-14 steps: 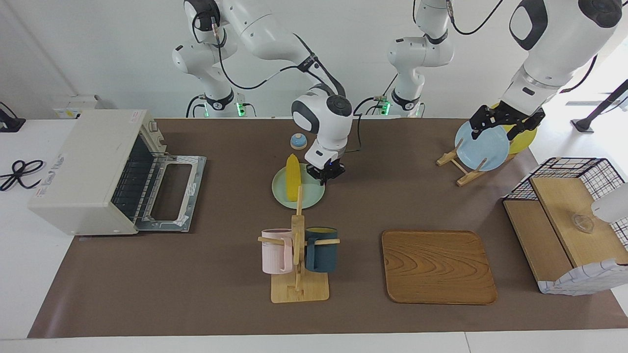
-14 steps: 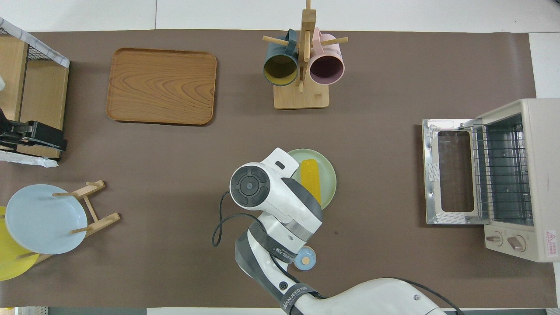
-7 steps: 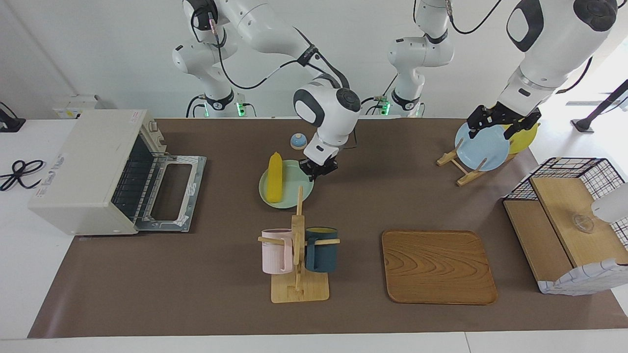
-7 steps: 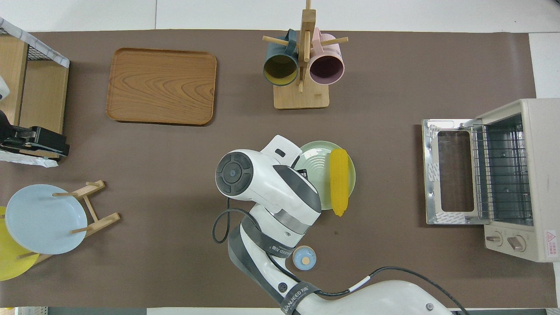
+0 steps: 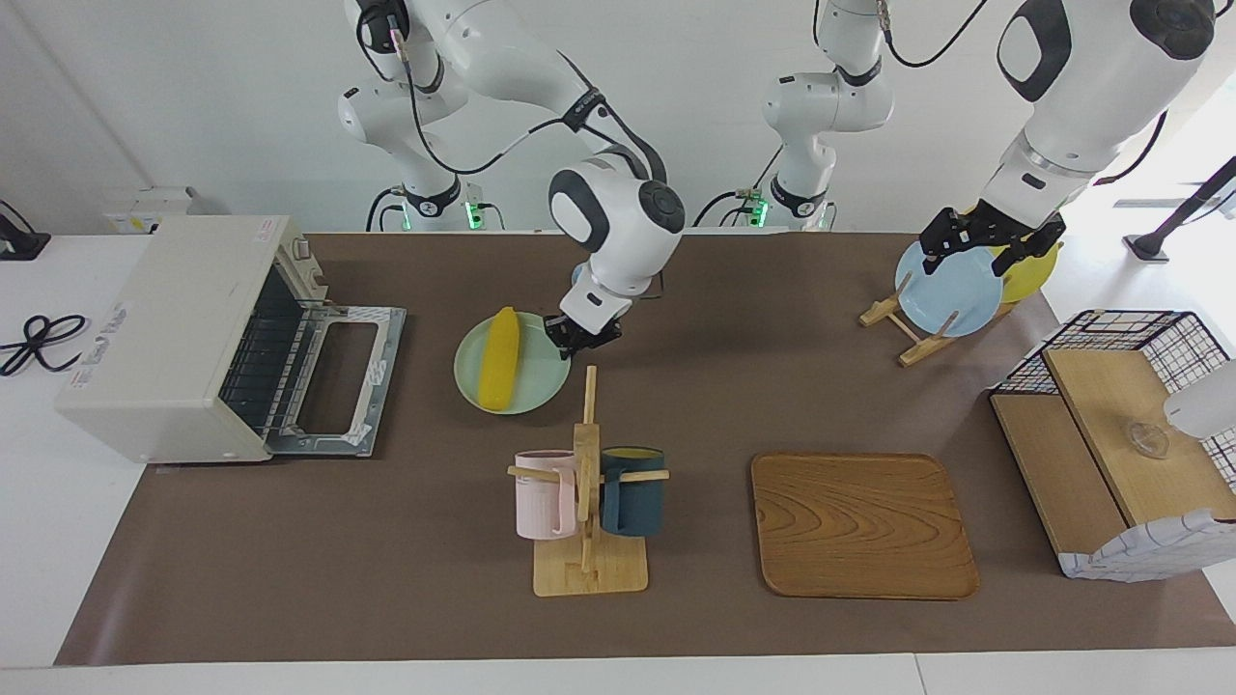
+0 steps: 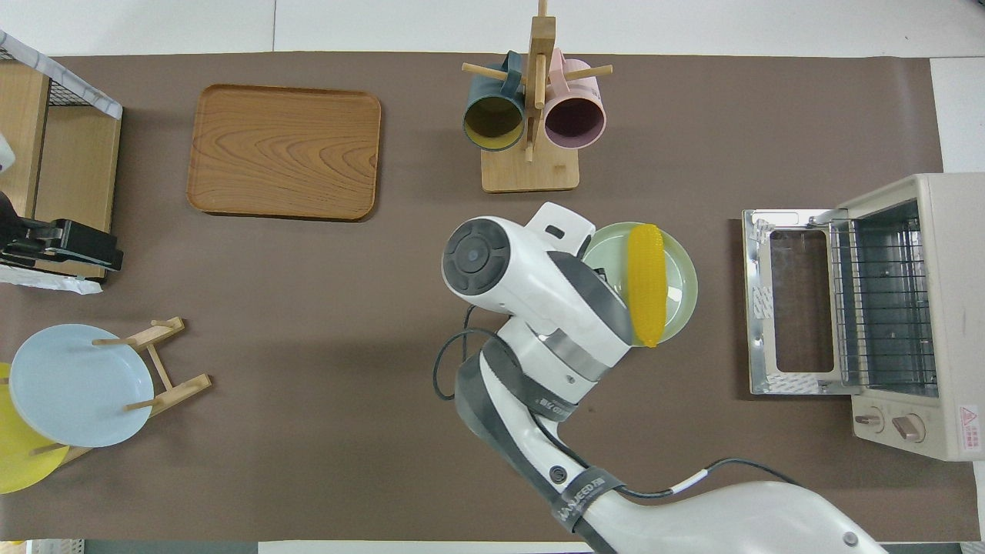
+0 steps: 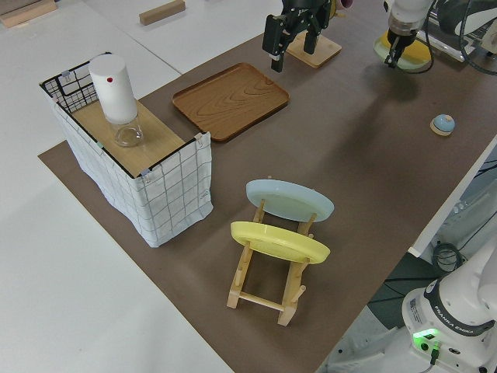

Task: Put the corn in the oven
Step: 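Carry the plate with the right gripper into the toaster oven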

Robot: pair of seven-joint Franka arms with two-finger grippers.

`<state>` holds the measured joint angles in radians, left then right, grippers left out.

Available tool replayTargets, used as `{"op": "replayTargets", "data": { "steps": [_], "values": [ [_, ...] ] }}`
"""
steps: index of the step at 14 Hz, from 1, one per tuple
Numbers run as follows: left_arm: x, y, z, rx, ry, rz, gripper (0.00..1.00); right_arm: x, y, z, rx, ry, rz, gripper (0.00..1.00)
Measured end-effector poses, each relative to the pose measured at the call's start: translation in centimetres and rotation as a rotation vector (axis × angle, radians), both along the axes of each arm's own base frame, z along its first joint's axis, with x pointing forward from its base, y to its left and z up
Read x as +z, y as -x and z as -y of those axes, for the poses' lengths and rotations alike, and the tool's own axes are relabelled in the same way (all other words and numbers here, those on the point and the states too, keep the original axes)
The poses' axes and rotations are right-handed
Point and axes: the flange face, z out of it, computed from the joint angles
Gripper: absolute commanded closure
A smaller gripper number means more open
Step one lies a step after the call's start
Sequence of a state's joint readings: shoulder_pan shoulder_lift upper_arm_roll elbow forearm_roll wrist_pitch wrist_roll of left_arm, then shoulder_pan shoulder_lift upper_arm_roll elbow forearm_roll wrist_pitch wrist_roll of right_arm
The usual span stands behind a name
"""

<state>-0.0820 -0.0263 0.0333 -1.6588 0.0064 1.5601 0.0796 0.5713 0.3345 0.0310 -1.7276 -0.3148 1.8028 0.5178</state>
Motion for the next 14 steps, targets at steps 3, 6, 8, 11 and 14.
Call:
{"op": "replayTargets", "data": {
  "steps": [3, 6, 8, 11, 14],
  "values": [
    [0.0, 0.0, 0.0, 0.000, 0.000, 0.003, 0.00, 2.7, 0.1, 6.6, 0.010, -0.008, -0.028, 1.00],
    [0.1, -0.1, 0.0, -0.001, 0.001, 0.012, 0.00, 3.1, 1.9, 10.5, 0.005, 0.001, -0.061, 1.00],
    [0.1, -0.2, 0.2, -0.003, 0.002, 0.018, 0.00, 3.2, 2.2, 13.4, 0.009, 0.000, -0.088, 1.00],
    [0.1, -0.2, 0.4, -0.007, 0.003, 0.018, 0.00, 3.4, 0.9, 18.9, 0.005, -0.016, -0.120, 1.00],
    [0.1, -0.2, 0.6, -0.010, 0.003, 0.019, 0.00, 2.5, -0.1, 23.9, 0.017, -0.041, -0.142, 1.00]
  ]
}}
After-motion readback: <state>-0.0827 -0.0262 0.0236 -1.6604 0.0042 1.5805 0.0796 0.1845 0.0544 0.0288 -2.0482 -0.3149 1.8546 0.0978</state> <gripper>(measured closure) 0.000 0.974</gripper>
